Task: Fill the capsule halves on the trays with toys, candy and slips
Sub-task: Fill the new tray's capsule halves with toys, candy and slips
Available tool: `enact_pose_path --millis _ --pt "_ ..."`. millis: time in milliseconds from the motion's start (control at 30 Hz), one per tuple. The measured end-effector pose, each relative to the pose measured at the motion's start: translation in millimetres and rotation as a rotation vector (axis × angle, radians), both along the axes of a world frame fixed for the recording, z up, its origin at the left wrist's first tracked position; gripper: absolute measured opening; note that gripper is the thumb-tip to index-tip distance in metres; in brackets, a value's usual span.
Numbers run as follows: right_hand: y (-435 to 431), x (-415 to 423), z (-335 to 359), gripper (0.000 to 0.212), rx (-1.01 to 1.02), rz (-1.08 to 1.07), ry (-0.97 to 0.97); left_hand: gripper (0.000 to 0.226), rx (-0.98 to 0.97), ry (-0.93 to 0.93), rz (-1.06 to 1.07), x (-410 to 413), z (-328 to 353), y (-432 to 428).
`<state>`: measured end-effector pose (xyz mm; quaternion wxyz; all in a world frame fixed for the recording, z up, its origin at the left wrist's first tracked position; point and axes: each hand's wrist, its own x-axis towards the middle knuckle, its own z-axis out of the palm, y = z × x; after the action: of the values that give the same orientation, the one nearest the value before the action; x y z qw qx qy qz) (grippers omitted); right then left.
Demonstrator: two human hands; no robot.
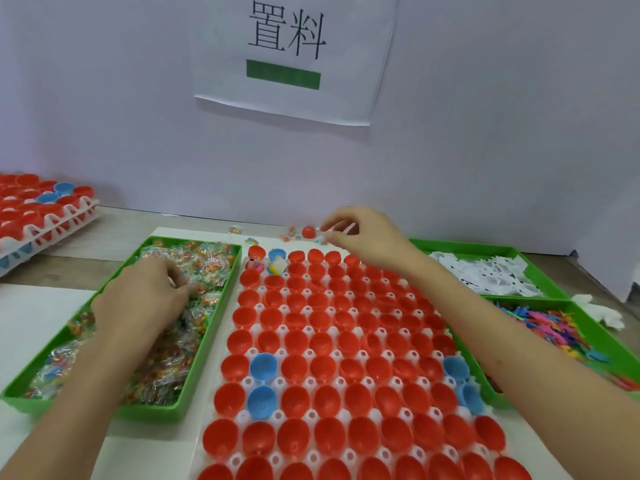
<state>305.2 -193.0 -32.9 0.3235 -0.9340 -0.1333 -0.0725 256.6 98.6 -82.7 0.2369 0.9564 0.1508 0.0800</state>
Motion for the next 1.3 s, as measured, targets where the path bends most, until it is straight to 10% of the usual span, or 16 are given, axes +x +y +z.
enact_pose_path --millis 300,633,900,1300 --pt "-166 -15 -37 0.009 -0.271 -0.553 0.257 0.031 -0.077 -0.159 -0.059 10 -3 11" --pt "-186 -29 -40 0.012 0.017 -0.600 -0.034 0.036 -0.181 -0.247 -0.164 1 14 5" --pt "-197 -39 -41 0.029 -0.296 -0.578 0.193 0.045 -0.311 -0.333 -0.296 -24 48 -40" --pt "-206 -49 -49 0.045 -0.185 -0.572 -0.097 0.034 -0.506 -0.201 -0.622 -69 61 -126"
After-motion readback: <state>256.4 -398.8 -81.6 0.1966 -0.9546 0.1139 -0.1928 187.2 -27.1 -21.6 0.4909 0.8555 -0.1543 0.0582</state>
